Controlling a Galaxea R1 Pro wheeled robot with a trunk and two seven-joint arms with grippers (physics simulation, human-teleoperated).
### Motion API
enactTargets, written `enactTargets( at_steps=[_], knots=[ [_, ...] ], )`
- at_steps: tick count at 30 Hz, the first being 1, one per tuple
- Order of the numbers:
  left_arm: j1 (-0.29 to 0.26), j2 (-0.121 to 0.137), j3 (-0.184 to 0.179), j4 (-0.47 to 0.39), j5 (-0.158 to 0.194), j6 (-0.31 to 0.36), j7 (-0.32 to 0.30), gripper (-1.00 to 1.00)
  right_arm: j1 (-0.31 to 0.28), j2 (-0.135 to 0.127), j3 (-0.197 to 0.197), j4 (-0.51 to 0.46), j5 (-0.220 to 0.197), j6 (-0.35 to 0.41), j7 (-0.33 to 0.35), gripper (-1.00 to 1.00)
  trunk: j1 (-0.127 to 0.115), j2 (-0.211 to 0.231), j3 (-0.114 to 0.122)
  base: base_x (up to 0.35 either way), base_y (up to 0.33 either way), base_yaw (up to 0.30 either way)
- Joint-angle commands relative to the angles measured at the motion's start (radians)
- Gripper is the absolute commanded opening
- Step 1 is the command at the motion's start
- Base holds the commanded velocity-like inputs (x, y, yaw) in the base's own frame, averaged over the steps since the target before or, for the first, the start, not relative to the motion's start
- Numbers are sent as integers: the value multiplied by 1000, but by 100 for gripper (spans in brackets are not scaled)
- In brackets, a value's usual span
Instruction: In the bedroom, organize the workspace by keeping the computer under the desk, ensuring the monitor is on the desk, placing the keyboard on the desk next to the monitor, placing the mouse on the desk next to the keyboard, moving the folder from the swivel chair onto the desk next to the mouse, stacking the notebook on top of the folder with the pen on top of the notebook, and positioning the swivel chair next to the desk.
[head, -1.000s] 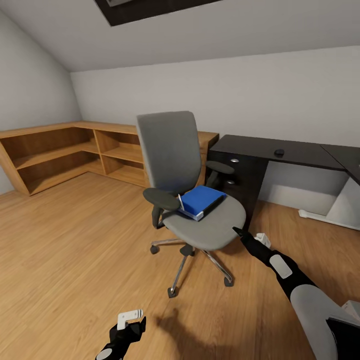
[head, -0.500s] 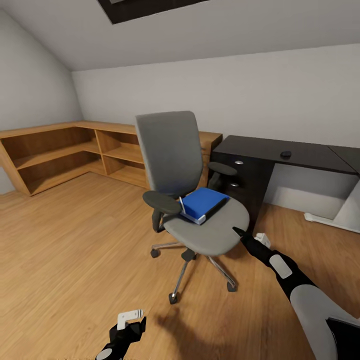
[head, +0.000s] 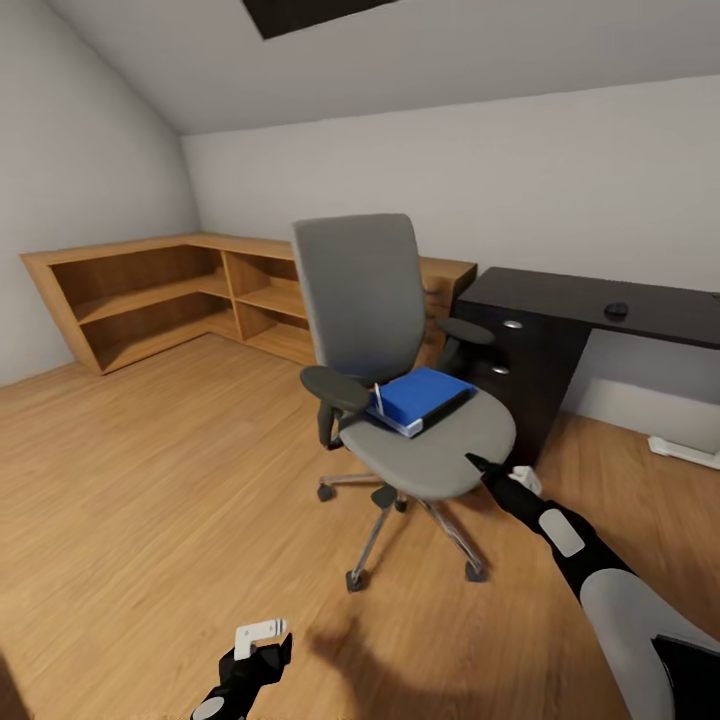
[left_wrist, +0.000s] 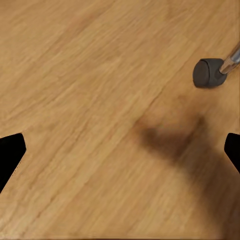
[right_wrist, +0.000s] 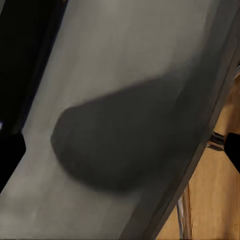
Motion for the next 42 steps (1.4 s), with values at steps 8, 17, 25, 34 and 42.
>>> enactTargets(
  at_steps=[8, 17, 25, 34, 42],
  knots=[
    [-1, 0, -4, 1, 8, -4, 5, 100, 0, 0, 1, 1, -4, 10, 2, 100, 0, 0, -10, 0, 0, 196],
    [-1, 0, -4, 1, 8, -4, 5, 100, 0, 0, 1, 1, -4, 11, 2, 100, 0, 0, -21, 0, 0, 197],
    [-1, 0, -4, 1, 8, -4, 5, 100, 0, 0, 1, 1, -4, 10, 3, 100, 0, 0, -29, 0, 0, 171],
    [-1, 0, -4, 1, 8, -4, 5, 100, 0, 0, 1, 1, -4, 8, 3, 100, 0, 0, -30, -147, 0, 18],
    [-1, 0, -4, 1, 8, -4, 5, 100, 0, 3, 1, 1, -5, 8, 4, 100, 0, 0, -30, -289, 0, 1]
  ],
)
